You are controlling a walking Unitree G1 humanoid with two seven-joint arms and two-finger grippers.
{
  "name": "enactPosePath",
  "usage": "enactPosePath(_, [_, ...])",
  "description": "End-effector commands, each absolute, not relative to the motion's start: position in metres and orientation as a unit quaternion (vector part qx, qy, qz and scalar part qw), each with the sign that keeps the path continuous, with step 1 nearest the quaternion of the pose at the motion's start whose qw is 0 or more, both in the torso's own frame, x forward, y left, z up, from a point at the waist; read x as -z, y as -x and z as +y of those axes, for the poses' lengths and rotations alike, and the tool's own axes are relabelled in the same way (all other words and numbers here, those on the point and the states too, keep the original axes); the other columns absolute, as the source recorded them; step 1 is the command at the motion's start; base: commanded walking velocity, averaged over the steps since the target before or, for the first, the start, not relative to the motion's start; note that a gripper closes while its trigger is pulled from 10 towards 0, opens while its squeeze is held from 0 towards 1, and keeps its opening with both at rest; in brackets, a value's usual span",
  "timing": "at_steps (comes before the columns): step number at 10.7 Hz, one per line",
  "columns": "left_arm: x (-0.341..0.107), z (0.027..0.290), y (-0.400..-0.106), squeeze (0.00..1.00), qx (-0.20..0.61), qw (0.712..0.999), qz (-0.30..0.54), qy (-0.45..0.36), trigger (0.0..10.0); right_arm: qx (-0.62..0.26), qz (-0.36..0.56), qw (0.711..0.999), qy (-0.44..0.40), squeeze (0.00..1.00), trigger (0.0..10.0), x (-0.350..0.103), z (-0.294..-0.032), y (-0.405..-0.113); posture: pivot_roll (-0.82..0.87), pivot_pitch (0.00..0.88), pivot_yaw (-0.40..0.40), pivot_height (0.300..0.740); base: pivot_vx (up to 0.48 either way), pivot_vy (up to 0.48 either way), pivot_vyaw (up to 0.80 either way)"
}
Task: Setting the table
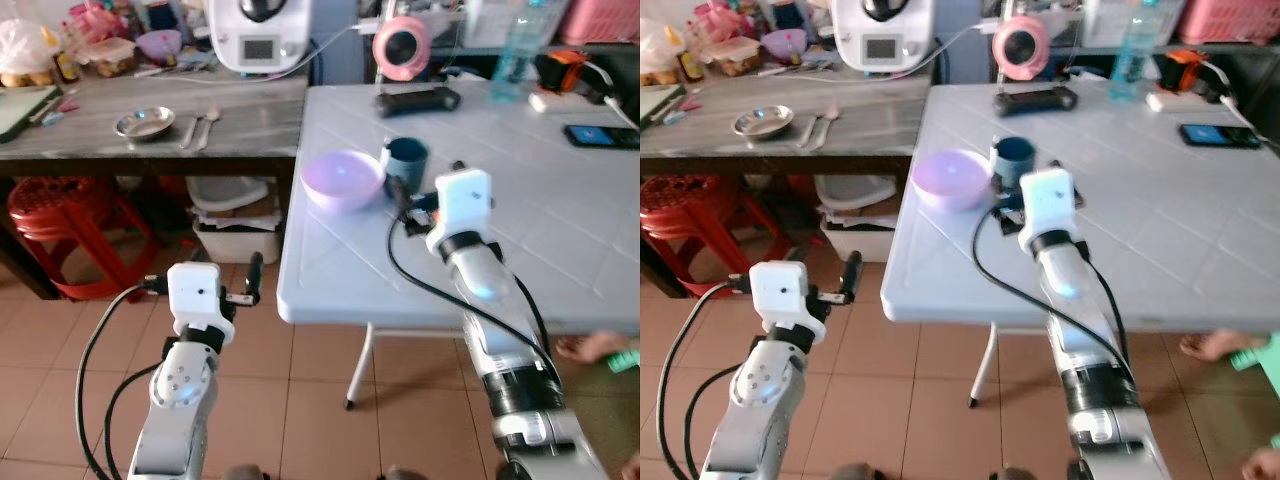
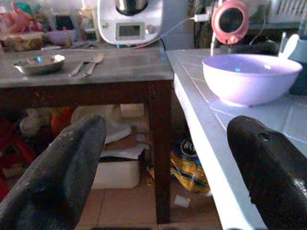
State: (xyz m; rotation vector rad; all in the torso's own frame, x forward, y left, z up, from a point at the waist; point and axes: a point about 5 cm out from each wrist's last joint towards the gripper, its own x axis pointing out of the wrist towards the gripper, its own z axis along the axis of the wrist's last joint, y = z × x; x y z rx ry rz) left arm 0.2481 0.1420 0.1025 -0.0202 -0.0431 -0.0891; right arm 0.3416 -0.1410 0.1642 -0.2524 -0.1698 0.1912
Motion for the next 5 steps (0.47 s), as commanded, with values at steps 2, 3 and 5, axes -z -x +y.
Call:
enactPosePath(2, [-0.107, 0.151, -0.246, 0.0, 0.025, 0.999, -0.021, -0.003, 10.0, -0.149, -0.079, 0.974, 0.151, 0.0, 10.0, -0.17, -0.127, -0.352, 0.05, 0.111, 0.051, 0.74, 0.0, 0.0, 0.0])
enactPosePath(3, [-0.107, 0.15, -0.244, 0.0, 0.026, 1.0, -0.013, 0.0, 10.0, -0.172, -0.069, 0.967, 0.174, 0.0, 10.0, -0.17, -0.123, -0.356, 0.05, 0.126, 0.055, 0.74, 0.0, 0.0, 0.0])
enactPosePath(5, [-0.109, 0.146, -0.241, 0.0, 0.038, 0.999, -0.003, 0.004, 10.0, -0.232, -0.073, 0.944, 0.223, 0.0, 10.0, -0.181, -0.113, -0.368, 0.06, 0.169, 0.06, 0.74, 0.0, 0.0, 0.0])
